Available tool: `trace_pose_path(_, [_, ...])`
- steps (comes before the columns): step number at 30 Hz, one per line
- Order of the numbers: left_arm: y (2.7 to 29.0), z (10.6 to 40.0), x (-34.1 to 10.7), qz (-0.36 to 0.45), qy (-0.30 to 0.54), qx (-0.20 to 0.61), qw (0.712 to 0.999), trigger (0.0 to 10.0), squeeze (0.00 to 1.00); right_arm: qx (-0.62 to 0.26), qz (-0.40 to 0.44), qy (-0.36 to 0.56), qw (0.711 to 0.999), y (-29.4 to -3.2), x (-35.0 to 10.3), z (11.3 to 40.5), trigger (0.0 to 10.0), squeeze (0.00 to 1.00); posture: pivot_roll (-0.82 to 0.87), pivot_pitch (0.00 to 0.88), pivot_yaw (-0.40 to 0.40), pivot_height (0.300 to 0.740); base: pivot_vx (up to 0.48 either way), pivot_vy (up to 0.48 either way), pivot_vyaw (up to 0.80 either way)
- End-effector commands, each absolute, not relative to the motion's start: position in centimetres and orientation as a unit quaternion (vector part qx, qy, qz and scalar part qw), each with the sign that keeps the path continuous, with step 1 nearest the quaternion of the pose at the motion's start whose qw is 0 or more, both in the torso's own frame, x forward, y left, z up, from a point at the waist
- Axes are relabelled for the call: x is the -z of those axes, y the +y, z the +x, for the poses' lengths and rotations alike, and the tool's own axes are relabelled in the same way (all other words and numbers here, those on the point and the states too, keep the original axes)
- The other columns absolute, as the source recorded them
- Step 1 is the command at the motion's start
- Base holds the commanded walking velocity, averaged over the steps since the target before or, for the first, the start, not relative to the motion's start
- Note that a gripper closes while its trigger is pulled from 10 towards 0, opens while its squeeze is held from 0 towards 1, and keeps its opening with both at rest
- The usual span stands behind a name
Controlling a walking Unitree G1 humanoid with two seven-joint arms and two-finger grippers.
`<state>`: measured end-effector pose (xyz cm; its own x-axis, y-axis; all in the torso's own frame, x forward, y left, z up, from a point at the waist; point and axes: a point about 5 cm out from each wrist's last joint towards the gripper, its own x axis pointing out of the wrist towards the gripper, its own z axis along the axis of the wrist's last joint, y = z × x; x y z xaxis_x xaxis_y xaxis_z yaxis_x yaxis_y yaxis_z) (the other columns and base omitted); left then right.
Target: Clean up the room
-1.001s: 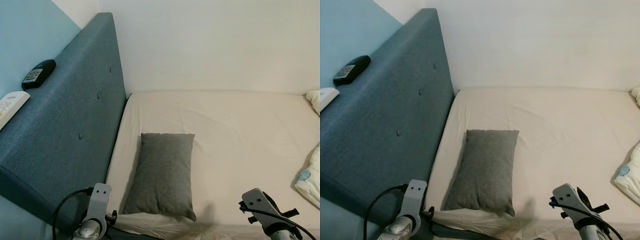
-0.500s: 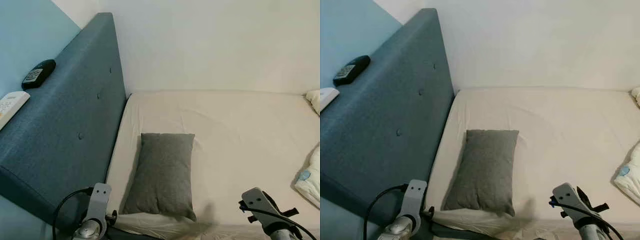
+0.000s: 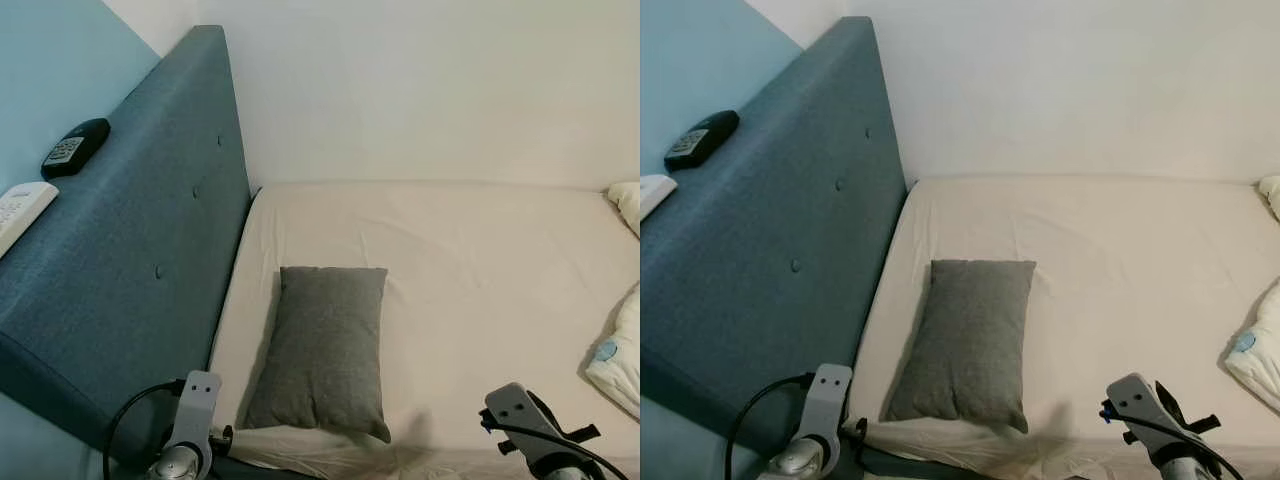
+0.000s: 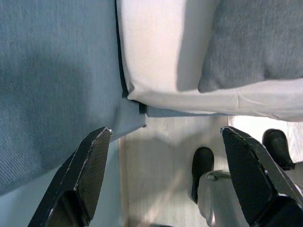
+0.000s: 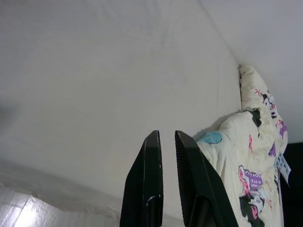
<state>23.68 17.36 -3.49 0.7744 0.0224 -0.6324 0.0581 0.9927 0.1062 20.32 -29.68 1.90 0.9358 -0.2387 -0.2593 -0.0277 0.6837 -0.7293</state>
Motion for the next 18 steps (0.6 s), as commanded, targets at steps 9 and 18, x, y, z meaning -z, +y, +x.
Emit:
trace_pose_path(9, [17.47,23.81,3.51,0.066,0.340,0.016,0.938,10.0,0.00,0.059,-0.392,0.166,0.903,-29.68,-1.94,19.73,10.0,0.00,0.01,0.163,-0.004,0.740,0.000,0.000,0.00])
trace_pose_path(18, [17.27,23.68,3.69,0.065,0.343,0.018,0.937,10.0,0.00,0.059,-0.392,0.164,0.903,-29.40,-1.95,19.58,10.0,0.00,-0.01,0.166,-0.003,0.740,0.000,0.000,0.00])
